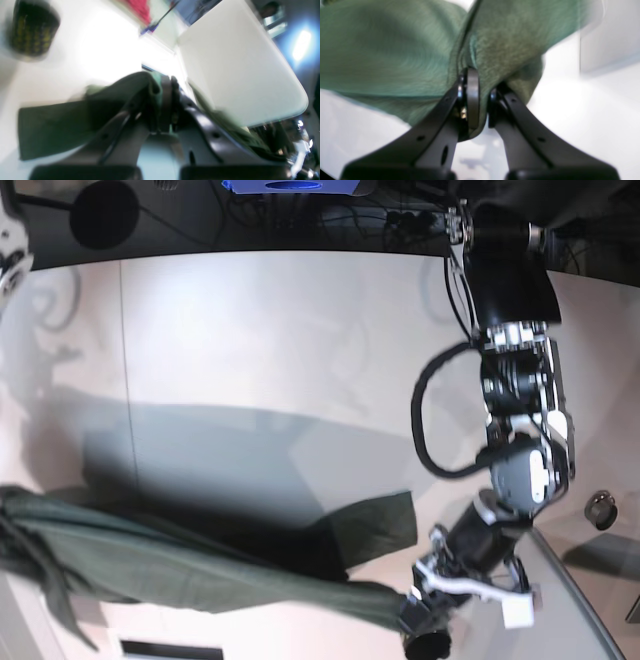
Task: Layout the t-shirt on the table in an organized manner, then fold the t-shirt properly
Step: 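Lower the shirt onto the table and pull both corners apart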
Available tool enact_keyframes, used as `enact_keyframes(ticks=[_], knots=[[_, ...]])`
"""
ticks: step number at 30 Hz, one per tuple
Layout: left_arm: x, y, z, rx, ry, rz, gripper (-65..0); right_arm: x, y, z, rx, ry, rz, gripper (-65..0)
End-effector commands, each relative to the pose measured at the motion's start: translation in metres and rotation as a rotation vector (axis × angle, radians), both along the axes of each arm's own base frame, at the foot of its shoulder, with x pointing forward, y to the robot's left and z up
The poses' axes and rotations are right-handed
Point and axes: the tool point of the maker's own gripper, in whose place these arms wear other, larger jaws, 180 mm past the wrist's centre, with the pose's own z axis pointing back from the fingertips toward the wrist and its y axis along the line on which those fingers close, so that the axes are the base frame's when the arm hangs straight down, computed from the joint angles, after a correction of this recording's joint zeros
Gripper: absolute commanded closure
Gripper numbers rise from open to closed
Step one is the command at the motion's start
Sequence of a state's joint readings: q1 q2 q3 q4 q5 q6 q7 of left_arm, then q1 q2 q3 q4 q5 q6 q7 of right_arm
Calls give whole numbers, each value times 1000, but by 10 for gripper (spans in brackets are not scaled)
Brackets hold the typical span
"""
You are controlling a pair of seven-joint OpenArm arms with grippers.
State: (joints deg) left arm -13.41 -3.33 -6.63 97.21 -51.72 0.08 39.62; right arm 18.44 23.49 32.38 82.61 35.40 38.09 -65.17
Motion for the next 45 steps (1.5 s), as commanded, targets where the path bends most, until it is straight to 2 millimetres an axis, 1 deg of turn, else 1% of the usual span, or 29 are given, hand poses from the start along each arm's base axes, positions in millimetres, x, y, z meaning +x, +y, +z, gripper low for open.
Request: enact_keyframes(ticks=[1,3,5,8,9,11,12,14,16,18,20,26,29,30,34,36,40,43,45], knots=[[-14,-4,-13,7,31,-21,0,-5,-6,11,-4,-55,-17,-8],[-42,0,-50,36,119,-27,0,-34,-1,-26,42,8,-55,-8],[-73,3,-90,45,226,-27,0,-60,5,-58,81,58,-73,-8],[-119,12,-146,103,359,-25,0,-91,27,-107,148,145,-61,-8],[-133,13,-159,142,371,-33,0,-103,32,-123,168,179,-61,-8],[-156,20,-182,209,412,-36,0,-118,37,-143,201,218,-72,-8],[-167,24,-192,233,440,-33,0,-126,40,-152,218,234,-77,-8],[-184,32,-208,277,482,-33,0,-136,42,-165,242,260,-92,-8],[-193,36,-216,291,509,-34,0,-146,42,-174,256,280,-105,-8],[-199,38,-220,297,524,-36,0,-153,42,-179,261,293,-112,-8],[-200,43,-221,312,527,-38,0,-160,42,-182,263,307,-116,-8],[-201,51,-221,339,528,-41,0,-166,41,-185,263,318,-122,-8],[-203,57,-222,358,535,-44,0,-167,38,-184,265,283,-147,-8],[-208,59,-227,361,552,-45,0,-169,37,-187,271,285,-159,-8],[-216,65,-234,374,579,-48,0,-182,36,-205,308,334,-206,-8],[-225,66,-241,373,606,-49,0,-187,37,-211,321,353,-214,-8],[-236,69,-252,371,648,-49,0,-190,42,-215,339,362,-219,-8],[-243,72,-260,372,675,-47,0,-190,42,-215,337,364,-219,-8],[-249,72,-262,376,687,-50,0,-190,41,-215,335,362,-218,-8]])
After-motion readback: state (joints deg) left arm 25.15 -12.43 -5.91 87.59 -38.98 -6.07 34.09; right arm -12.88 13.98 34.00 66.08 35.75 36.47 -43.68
